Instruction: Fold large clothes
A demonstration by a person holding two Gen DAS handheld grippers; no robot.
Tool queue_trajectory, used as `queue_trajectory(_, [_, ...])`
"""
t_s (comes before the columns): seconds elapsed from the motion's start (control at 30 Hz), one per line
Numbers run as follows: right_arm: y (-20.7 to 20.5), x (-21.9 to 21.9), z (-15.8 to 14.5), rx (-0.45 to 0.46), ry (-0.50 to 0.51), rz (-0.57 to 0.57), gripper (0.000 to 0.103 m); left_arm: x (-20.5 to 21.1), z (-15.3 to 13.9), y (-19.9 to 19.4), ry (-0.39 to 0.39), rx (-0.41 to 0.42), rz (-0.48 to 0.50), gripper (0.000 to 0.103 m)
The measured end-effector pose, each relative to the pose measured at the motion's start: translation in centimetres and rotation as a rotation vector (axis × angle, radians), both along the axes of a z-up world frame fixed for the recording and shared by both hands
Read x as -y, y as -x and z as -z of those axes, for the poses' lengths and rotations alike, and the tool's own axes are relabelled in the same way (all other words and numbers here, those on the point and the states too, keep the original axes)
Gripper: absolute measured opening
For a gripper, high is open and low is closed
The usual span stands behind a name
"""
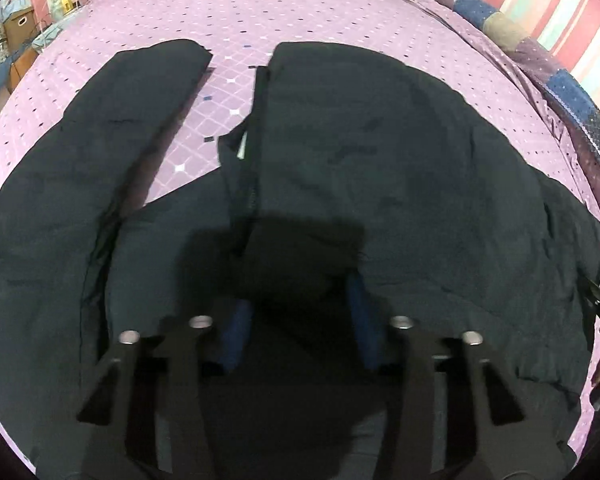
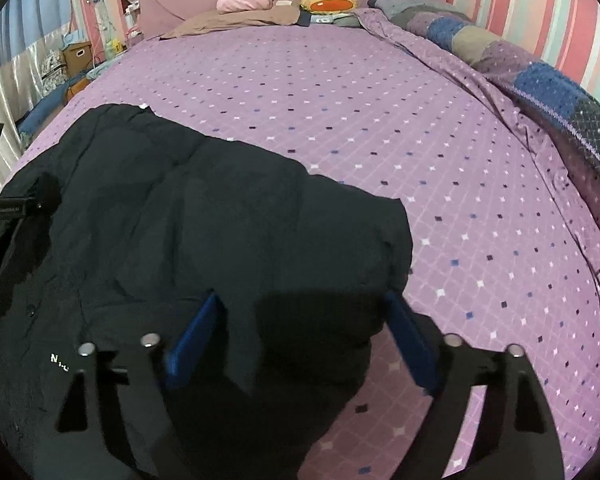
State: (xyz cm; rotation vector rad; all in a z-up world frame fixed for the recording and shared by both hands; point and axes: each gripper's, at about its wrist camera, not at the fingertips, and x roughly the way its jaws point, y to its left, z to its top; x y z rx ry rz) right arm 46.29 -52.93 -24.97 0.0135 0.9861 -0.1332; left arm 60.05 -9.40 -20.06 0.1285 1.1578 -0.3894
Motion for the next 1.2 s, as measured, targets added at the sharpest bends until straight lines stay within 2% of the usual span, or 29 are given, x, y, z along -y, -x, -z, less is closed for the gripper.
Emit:
queue_trajectory(0.03, [-0.2,0.0,0.0,-0.002,-0.004,0.002,0.072,0.3,-0.1,0.3,-0.012,0.007,0.007,0.028])
queue_trajectory(0.17, [-0.4,-0.1,-0.4,-0.002,-0.026,0.003,0.050,1.6,-0.5,1.3,-0.087,0.065,0.016,0.010])
queue_trajectory(0.23, [-0.5,0.0,-0.5,-0.005,-0.045,0.006,0.046,1.3,-0.8,1.9,-0.084,0.062,0.002,0.001])
queue_trajectory(0.5, [-0.2,-2.5,-1.4,-0.012,-0.021,-0.031,0.035,-1.0,-1.6,6.5,-0.109,0.082,-0.081,0.000])
queue_trajectory(0.63, [0.2,-4.2,-1.9,-0.014,-0.021,-0.055,0.035,-3.0,-1.7,10.0,-0.123,0.063,-0.113,0.000])
queue_trajectory(0.73, [0.5,-5.5,-2.1,-0.035,-0.011,-0.075,0.034,-4.7,-1.8,12.4,-0.099,0.024,-0.143,0.000])
queue_trajectory(0.9, [1.2,-7.4,-1.9,-0.071,0.018,-0.104,0.034,-5.3,-1.4,15.9,-0.138,0.041,-0.172,0.000])
queue_trajectory(1.13, [1.7,-8.1,-0.5,-0.097,0.047,-0.099,0.032,-7.4,-0.8,17.1,-0.123,0.029,-0.176,0.001])
queue_trajectory(1.2, [1.9,-8.1,-1.0,-0.088,0.050,-0.095,0.036,-7.4,-0.9,17.2,-0.138,0.039,-0.166,0.004])
